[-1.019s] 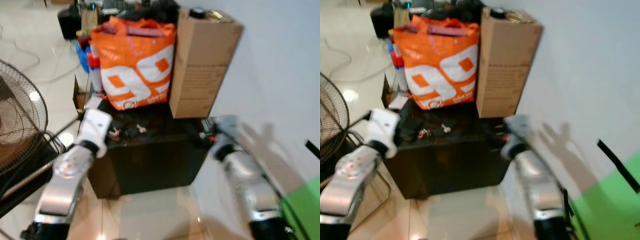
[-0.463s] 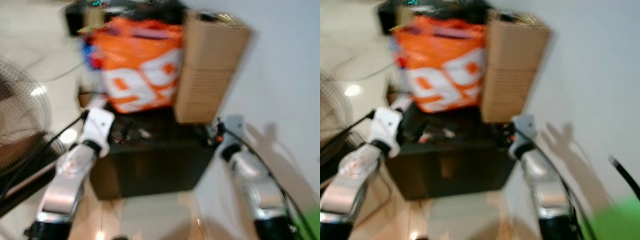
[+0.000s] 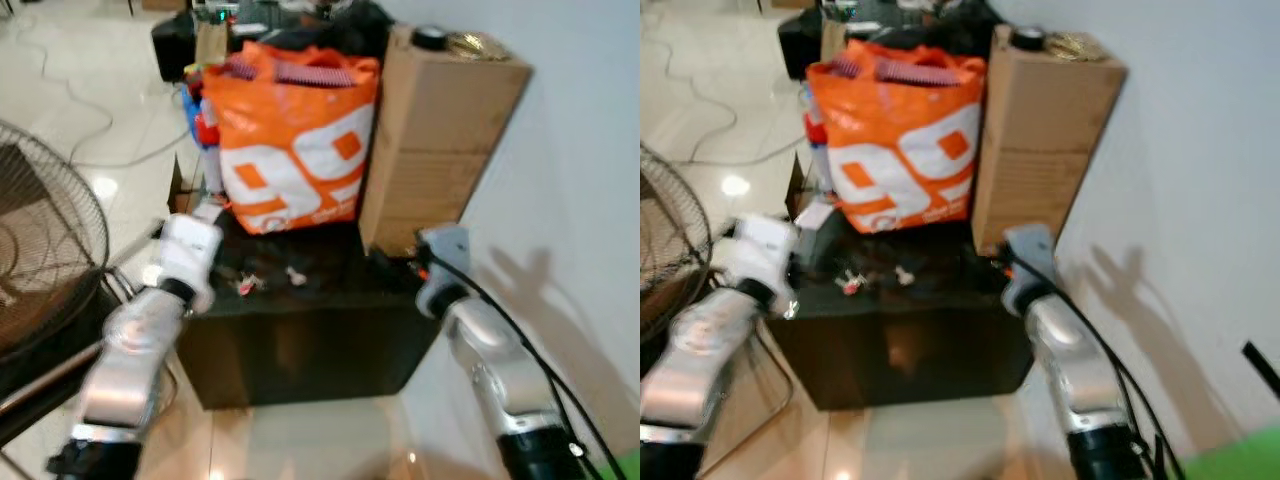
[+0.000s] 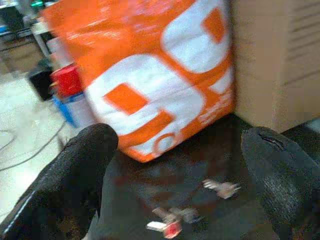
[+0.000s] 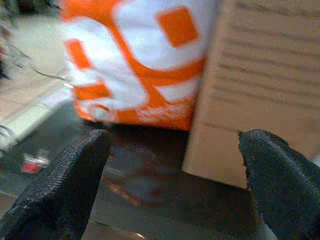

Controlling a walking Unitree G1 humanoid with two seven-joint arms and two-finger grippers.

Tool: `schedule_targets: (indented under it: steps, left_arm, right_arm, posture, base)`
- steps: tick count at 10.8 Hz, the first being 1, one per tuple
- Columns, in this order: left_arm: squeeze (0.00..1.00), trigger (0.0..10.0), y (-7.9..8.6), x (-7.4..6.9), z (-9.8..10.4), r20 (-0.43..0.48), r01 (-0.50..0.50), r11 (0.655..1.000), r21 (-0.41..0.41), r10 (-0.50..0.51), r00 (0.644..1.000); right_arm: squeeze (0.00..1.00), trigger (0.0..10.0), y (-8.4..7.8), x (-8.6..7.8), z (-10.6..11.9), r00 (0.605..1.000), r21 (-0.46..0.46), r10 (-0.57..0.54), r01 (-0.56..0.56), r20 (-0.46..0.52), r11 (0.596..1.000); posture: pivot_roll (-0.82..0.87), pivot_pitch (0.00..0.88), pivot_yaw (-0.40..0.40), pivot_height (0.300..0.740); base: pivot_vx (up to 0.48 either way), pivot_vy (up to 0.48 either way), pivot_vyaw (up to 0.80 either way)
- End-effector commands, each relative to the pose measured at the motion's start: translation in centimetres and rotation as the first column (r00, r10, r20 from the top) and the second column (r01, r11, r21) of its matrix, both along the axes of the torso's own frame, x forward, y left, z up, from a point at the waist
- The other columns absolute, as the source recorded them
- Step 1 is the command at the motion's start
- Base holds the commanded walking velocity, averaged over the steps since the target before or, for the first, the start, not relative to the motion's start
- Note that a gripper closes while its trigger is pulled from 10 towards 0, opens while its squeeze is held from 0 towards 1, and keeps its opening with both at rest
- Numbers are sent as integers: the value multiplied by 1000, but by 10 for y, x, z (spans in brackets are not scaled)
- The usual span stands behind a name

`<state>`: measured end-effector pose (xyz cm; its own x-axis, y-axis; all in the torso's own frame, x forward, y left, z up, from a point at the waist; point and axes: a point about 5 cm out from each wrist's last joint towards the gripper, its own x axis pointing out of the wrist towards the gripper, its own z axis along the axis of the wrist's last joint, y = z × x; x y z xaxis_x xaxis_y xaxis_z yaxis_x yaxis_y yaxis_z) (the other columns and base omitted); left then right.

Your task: Hang keys on a hook

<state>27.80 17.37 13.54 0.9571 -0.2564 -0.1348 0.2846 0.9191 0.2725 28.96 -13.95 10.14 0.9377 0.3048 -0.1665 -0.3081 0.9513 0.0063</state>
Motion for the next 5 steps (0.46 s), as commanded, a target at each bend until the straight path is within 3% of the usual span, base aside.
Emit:
schedule_targets:
  steps: [1,4,5]
  left_arm:
    - [0,10000,7,2,4,15,-20,1000,14,20,1000]
    - [0,10000,7,2,4,15,-18,1000,13,18,1000]
    - [0,10000,6,2,4,15,-18,1000,13,18,1000]
  right_arm:
    - [1000,10000,4,3,6,1000,3,10,-10,23,1000]
    - [1000,10000,4,3,6,999,-11,27,-26,23,1000]
    - [1000,10000,4,4,5,999,-16,39,-39,18,999]
  posture:
    - [51,0,-58,740]
    - [51,0,-59,740]
    - [51,0,-59,740]
  base:
    - [307,0,0]
    - [306,0,0]
    - [307,0,800]
